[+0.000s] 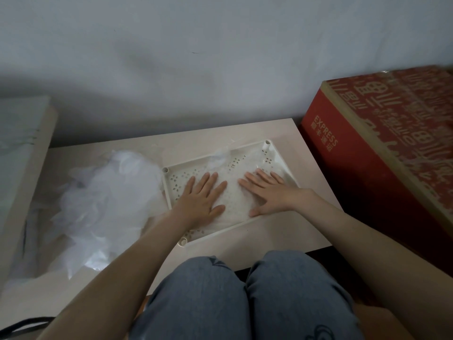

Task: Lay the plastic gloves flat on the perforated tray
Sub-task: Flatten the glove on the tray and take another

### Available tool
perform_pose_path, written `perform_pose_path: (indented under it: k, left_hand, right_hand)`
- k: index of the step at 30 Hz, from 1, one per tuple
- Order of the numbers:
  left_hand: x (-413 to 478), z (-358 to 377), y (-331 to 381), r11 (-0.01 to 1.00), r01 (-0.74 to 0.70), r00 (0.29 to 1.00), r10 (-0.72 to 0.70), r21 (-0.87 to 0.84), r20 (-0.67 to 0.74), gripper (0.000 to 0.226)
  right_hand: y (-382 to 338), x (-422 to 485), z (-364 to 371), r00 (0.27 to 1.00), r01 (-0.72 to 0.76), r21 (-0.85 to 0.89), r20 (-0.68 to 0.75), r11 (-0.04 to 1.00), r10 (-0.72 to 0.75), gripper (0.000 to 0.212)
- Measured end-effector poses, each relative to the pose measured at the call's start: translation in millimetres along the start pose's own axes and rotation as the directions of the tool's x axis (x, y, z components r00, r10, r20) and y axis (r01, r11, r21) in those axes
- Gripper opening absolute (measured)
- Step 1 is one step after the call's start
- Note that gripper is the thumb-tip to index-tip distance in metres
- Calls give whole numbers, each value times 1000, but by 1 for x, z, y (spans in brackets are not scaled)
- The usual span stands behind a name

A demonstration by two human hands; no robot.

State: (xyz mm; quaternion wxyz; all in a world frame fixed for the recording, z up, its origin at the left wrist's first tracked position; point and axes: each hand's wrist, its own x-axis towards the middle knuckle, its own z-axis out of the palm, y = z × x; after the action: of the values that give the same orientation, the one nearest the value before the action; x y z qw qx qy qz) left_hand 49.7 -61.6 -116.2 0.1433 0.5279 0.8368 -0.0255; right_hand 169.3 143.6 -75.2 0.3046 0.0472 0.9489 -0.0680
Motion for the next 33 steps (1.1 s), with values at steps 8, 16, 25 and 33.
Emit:
perform_pose_path:
  k: [8,16,25,33]
  left_hand:
    - [-4,-5,-2,1000,-7,1000,7,9,19,101]
    - [-41,-44,-5,909,395,840,-417,-135,-347,59]
    - [-102,-44,-60,704,688,718,-695,-176,25,24]
    - [-116,-50,-78,758,622,760,-645,-196,-80,46]
  right_hand:
    - [-3,-1,0,1000,-2,-13,-21,1000,1,93]
    - [-35,2,-40,961,62,264,-275,963,14,62]
    - [-122,21,-75,972,218,175,-130,960,-197,62]
    - [-147,23,-93,962,255,233,-154,938,-224,59]
